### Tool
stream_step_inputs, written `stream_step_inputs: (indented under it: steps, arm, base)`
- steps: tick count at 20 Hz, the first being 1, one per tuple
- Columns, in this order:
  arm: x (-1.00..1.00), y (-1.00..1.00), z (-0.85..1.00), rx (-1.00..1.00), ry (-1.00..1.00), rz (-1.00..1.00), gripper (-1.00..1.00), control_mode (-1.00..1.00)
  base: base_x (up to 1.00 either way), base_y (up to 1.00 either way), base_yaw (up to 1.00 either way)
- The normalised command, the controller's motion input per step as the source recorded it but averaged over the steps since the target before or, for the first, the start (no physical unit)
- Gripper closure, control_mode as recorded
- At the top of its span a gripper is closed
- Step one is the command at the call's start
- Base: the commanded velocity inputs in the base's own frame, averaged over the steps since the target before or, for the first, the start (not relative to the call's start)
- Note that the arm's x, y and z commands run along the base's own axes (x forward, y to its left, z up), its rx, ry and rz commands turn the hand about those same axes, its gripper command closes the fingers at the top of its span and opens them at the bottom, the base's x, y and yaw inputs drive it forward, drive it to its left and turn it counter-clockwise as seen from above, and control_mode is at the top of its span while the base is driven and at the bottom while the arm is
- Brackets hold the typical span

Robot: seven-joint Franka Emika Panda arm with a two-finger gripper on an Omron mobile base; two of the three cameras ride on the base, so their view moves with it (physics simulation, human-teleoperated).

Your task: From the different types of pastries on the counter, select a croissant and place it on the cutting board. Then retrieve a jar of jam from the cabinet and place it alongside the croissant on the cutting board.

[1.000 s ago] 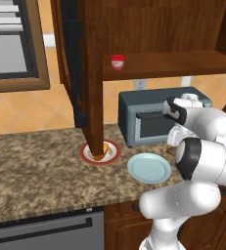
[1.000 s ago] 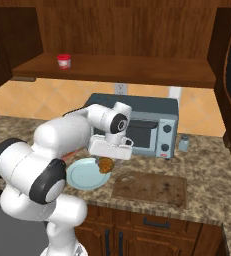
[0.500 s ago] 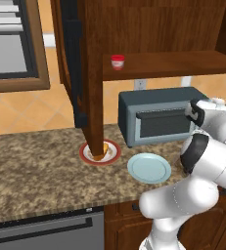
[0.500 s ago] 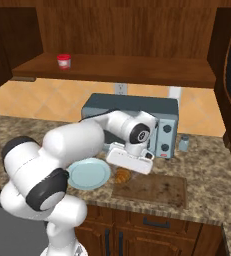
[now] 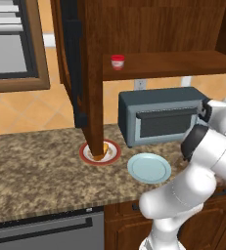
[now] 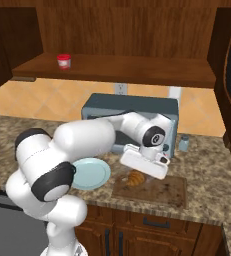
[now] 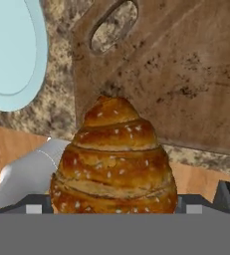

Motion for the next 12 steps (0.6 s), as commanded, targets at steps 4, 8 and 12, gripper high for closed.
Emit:
stream_step_inputs:
  steps: [4,8,12]
  arm:
    - [0.0,-0.32,-0.13,-0.19,-0.21,-0.1,1.0,-1.0]
    - [0.04,-0.19,-0.21,-0.21,-0.27,-0.05,1.0,-1.0]
    - [0.31,-0.07,-0.25,-0.18,-0.1,0.0,1.0,-1.0]
  base:
    - [0.0,0.0,0.0]
    - [0.0,0.0,0.0]
    - [0.0,0.0,0.0]
